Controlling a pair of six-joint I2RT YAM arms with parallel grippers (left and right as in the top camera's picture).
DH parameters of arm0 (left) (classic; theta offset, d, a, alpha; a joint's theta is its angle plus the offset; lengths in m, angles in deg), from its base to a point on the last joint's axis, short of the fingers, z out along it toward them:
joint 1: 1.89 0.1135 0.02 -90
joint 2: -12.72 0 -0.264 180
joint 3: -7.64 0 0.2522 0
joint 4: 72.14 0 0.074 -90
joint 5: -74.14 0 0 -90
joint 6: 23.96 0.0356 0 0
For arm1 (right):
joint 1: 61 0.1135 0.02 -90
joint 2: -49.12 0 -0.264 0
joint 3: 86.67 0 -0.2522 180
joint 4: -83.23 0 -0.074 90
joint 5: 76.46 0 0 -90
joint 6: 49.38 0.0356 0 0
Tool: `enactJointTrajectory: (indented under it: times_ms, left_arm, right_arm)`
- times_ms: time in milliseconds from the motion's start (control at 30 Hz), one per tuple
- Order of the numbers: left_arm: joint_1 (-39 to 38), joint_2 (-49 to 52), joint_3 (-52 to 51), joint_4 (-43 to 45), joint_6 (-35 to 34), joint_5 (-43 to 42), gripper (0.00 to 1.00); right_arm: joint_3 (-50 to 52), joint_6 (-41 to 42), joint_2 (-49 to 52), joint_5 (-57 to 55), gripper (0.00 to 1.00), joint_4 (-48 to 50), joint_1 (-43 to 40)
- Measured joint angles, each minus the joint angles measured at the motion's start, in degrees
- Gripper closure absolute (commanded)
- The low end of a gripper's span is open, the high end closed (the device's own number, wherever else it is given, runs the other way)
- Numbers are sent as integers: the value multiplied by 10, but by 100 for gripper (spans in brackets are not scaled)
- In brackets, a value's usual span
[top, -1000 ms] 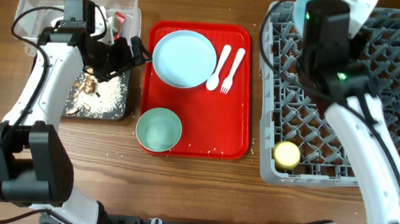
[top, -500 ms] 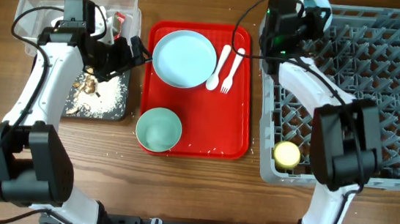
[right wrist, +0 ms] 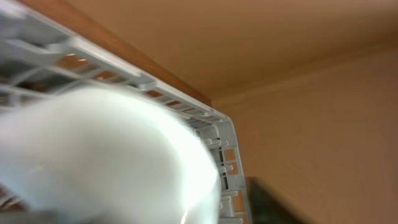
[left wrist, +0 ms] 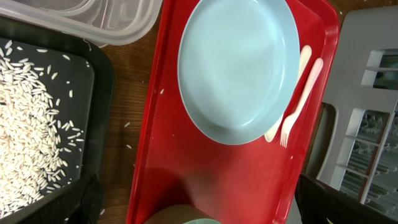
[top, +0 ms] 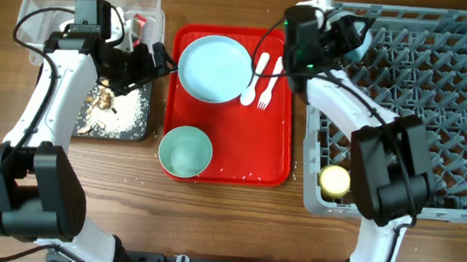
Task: Sort waste into correct bins and load items into the dishwasher rack
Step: 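Grasp the blue bowl with the right gripper and place it in the rack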
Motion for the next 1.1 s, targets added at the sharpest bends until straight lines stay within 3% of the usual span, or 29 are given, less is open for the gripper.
enactJointTrajectory:
  times_ms: [67, 333, 467, 533, 633, 833, 967, 1100]
  left_arm:
    - [0, 0, 0, 0, 0, 0, 0]
    - [0, 0, 0, 0, 0, 0, 0]
    - [0, 0, 0, 0, 0, 0, 0]
    - [0, 0, 0, 0, 0, 0, 0]
    - [1, -2, 12, -20, 1, 0, 0]
    - [37, -80, 66, -30, 6, 12, 0]
    - [89, -169, 82, -31, 6, 33, 0]
    - [118, -188, 83, -44, 6, 39, 0]
  right_arm:
    - [0, -1, 0, 2, 8, -6, 19]
    - [0, -1, -6, 2, 8, -7, 49]
    - [0, 30, -75, 12, 10, -22, 49]
    - [-1, 76, -139, 44, 10, -83, 52]
    - [-8, 184, -210, 183, 10, -215, 65]
    - [-5, 454, -226, 689, 10, -324, 74]
    - [0, 561, -223, 819, 17, -336, 84]
    - [2, 618, -196, 862, 24, -358, 125]
